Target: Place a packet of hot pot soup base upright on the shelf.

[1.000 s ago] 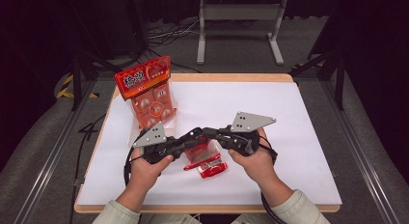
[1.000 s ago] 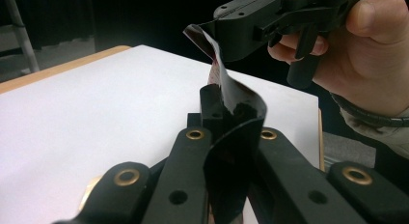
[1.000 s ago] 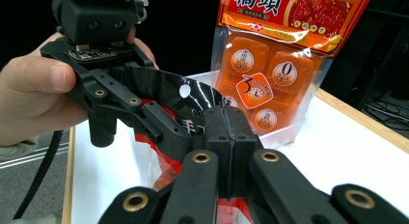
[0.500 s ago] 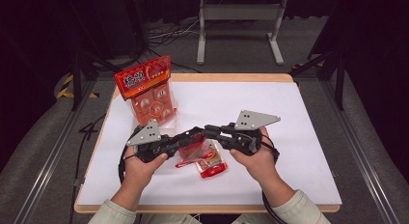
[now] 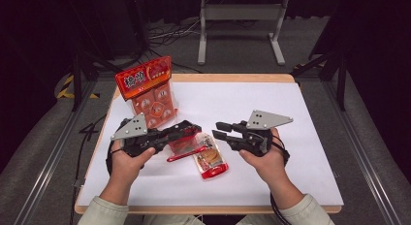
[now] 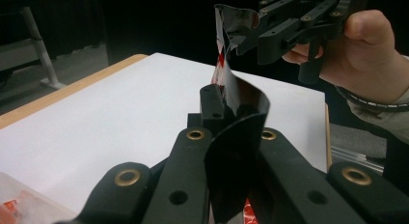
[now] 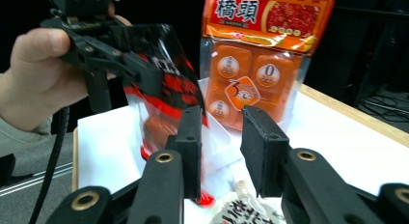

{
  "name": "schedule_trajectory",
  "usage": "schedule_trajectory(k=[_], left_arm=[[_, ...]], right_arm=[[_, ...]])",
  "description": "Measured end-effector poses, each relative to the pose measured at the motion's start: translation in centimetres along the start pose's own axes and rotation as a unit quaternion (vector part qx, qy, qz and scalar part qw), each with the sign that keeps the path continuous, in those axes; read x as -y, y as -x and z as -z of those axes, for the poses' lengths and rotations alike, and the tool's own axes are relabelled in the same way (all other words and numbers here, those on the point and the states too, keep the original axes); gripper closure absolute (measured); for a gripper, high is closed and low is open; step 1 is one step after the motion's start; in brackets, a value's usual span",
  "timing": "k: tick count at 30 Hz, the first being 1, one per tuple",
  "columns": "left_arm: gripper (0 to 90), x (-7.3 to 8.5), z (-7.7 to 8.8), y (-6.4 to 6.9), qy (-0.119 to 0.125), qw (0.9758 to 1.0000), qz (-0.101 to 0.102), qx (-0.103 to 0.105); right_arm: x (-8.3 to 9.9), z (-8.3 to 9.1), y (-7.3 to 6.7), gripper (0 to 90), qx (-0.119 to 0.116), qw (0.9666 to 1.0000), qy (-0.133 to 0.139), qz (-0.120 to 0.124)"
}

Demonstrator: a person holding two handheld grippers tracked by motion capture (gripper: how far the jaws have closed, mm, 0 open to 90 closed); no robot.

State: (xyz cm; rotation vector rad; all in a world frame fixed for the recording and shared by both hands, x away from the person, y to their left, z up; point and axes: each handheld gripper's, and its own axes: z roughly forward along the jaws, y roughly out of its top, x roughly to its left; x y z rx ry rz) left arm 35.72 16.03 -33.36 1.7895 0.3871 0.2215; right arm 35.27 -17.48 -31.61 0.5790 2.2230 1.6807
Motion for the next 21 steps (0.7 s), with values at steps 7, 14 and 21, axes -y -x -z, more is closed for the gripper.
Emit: schedule_trajectory(k=[7,14,21], left_arm=[[89.5,-0.6,1.4,-0.9,-0.002,0.9998,-0.004,-0.02],[89.5,-0.8,2.4,-1.6,-0.009,0.9991,-0.014,-0.038],[89.5,-0.9,3.6,-2.4,-0.009,0.9983,-0.013,-0.055]], right_arm=[[0.6,1.3,0.9,69.5,0.021,0.9997,0.001,-0.009],[1.0,2.4,1.7,67.3,0.037,0.9991,0.003,-0.02],[1.3,3.0,2.4,66.1,0.049,0.9984,0.003,-0.029]])
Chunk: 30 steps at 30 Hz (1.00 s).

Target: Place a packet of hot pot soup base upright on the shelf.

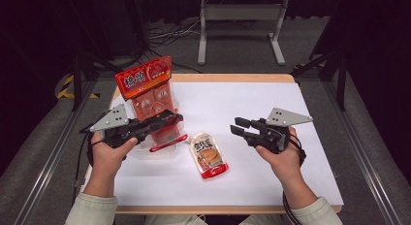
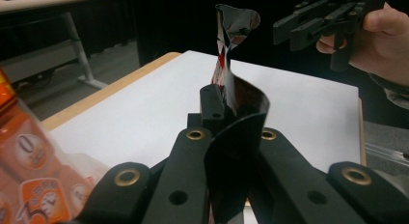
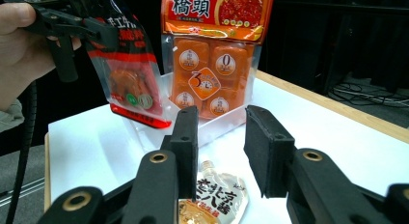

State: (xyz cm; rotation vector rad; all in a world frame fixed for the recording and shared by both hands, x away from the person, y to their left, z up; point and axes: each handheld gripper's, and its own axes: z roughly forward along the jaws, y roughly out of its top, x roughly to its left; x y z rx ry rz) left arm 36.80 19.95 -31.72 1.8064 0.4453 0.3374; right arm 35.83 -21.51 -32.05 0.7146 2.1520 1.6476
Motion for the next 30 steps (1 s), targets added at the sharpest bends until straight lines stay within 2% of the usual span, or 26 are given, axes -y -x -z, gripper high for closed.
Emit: schedule_trajectory(k=[4,9,19,30], left_arm=[[89.5,0.1,0.5,-0.5,-0.004,0.9999,-0.01,-0.013],[89.5,0.0,0.6,-0.9,-0.012,0.9995,-0.025,-0.018],[89.5,-0.7,1.7,-1.3,-0.002,0.999,-0.03,-0.032],[89.5,-0.7,1.9,-3.5,-0.008,0.9982,-0.037,-0.048]], right_arm=[[0.1,0.1,0.3,63.8,0.006,1.0,0.002,-0.003],[0.6,0.2,0.8,63.6,0.011,0.9999,-0.006,-0.009],[1.4,0.3,1.9,61.9,0.031,0.9991,-0.018,-0.021],[1.8,0.0,2.7,61.1,0.035,0.9985,-0.024,-0.035]])
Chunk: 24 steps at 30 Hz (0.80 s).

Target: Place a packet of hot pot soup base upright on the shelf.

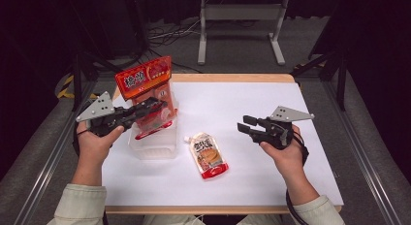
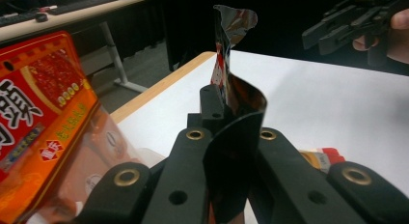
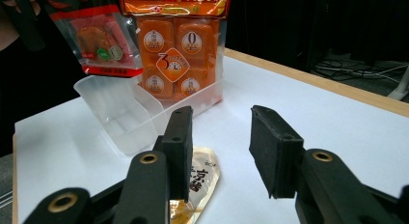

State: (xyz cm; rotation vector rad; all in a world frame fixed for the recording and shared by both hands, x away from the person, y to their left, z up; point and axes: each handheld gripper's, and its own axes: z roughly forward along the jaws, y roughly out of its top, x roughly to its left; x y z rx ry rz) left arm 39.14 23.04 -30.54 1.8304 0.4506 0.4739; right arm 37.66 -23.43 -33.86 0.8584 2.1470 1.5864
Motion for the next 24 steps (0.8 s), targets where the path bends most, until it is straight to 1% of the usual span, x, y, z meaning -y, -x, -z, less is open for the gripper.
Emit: schedule_trajectory(k=[2,3,4,5,7,10,11,12,13,14,15,18,19,21,24], left_arm=[[89.4,0.1,-0.2,-0.4,-0.002,1.0,0.001,0.004],[89.4,0.1,-0.3,-0.5,-0.003,1.0,-0.002,0.004],[89.4,0.1,-0.4,-0.6,-0.005,1.0,-0.005,0.001],[89.4,0.1,-0.5,-0.7,-0.008,1.0,-0.002,-0.001],[89.4,0.0,-0.7,-0.7,-0.015,0.9997,-0.009,-0.014],[89.4,0.0,-0.9,-1.0,-0.016,0.9996,-0.012,-0.021],[89.4,0.0,-0.9,-1.2,-0.019,0.9995,-0.014,-0.021],[89.4,0.0,-1.0,-1.3,-0.019,0.9996,-0.011,-0.02],[89.4,0.1,-1.1,-1.5,-0.022,0.9995,-0.014,-0.02],[89.4,0.2,-1.2,-1.7,-0.024,0.9995,-0.009,-0.018],[89.4,0.2,-1.3,-1.8,-0.026,0.9995,-0.009,-0.018],[89.4,0.5,-1.6,-2.3,-0.026,0.9995,-0.006,-0.014],[89.4,0.6,-1.7,-2.4,-0.025,0.9996,-0.003,-0.01],[89.3,0.9,-2.0,-2.8,-0.025,0.9996,-0.003,0.01],[89.1,1.1,-2.5,-2.8,-0.032,0.9992,-0.008,0.024]], right_arm=[[0.0,0.0,0.0,61.1,0.0,1.0,-0.001,0.0],[0.0,0.0,0.0,61.1,0.0,1.0,-0.001,0.0],[0.1,-0.1,0.0,61.1,-0.001,1.0,-0.002,-0.001],[0.1,-0.1,0.1,61.1,-0.001,1.0,-0.002,-0.001],[0.1,-0.1,0.1,61.1,-0.002,1.0,-0.002,-0.003],[0.1,0.0,0.1,61.0,-0.001,1.0,-0.002,-0.004],[0.1,0.0,0.2,61.1,-0.001,1.0,-0.001,-0.004],[0.2,0.0,0.2,61.1,0.0,1.0,-0.001,-0.005],[0.2,0.1,0.2,61.1,0.0,1.0,-0.001,-0.006],[0.2,0.1,0.3,61.1,0.0,1.0,0.0,-0.007],[0.2,0.2,0.3,61.0,0.001,1.0,-0.001,-0.007],[0.3,0.3,0.4,60.6,-0.001,0.9999,-0.001,-0.014],[0.4,0.3,0.4,60.6,0.0,0.9999,-0.001,-0.015],[0.5,0.4,0.5,60.6,0.0,0.9998,-0.002,-0.018],[0.6,0.4,0.5,60.6,0.0,0.9998,-0.004,-0.019]])
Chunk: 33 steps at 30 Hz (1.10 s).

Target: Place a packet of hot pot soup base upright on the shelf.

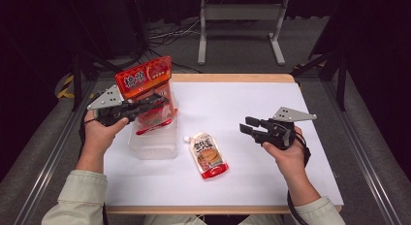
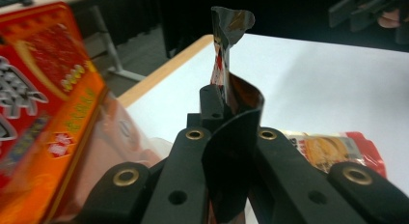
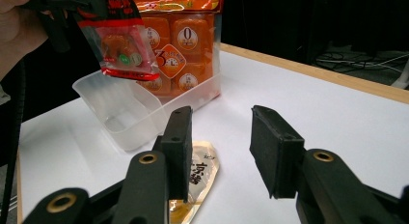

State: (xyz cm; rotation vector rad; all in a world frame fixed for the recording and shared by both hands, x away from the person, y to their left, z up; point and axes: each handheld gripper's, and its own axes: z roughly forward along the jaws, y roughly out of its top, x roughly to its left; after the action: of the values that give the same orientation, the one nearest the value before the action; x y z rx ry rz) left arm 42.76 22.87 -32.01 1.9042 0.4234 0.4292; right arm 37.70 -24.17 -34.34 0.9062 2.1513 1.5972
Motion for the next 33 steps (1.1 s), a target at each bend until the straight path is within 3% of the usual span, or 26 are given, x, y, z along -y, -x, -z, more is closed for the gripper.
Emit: schedule_trajectory(k=[2,10,17,25,33], left_arm=[[89.1,0.0,-0.3,0.1,-0.011,0.9999,-0.009,0.006],[89.1,0.0,-0.8,0.1,-0.015,0.9992,-0.023,0.03],[88.4,0.3,-1.4,-0.2,-0.029,0.9982,-0.026,0.047],[87.9,0.5,-1.6,-0.7,-0.025,0.9977,-0.025,0.058],[86.8,1.0,-2.0,-1.0,-0.03,0.9969,-0.014,0.072]], right_arm=[[0.1,0.0,0.0,60.1,0.001,1.0,-0.001,-0.003],[0.5,0.7,0.2,60.0,0.007,0.9999,-0.002,-0.012],[0.7,1.0,0.1,59.7,0.01,0.9998,-0.003,-0.015],[0.9,1.2,0.2,59.3,0.009,0.9998,-0.003,-0.016],[1.0,1.3,0.2,58.6,0.011,0.9998,-0.003,-0.018]])
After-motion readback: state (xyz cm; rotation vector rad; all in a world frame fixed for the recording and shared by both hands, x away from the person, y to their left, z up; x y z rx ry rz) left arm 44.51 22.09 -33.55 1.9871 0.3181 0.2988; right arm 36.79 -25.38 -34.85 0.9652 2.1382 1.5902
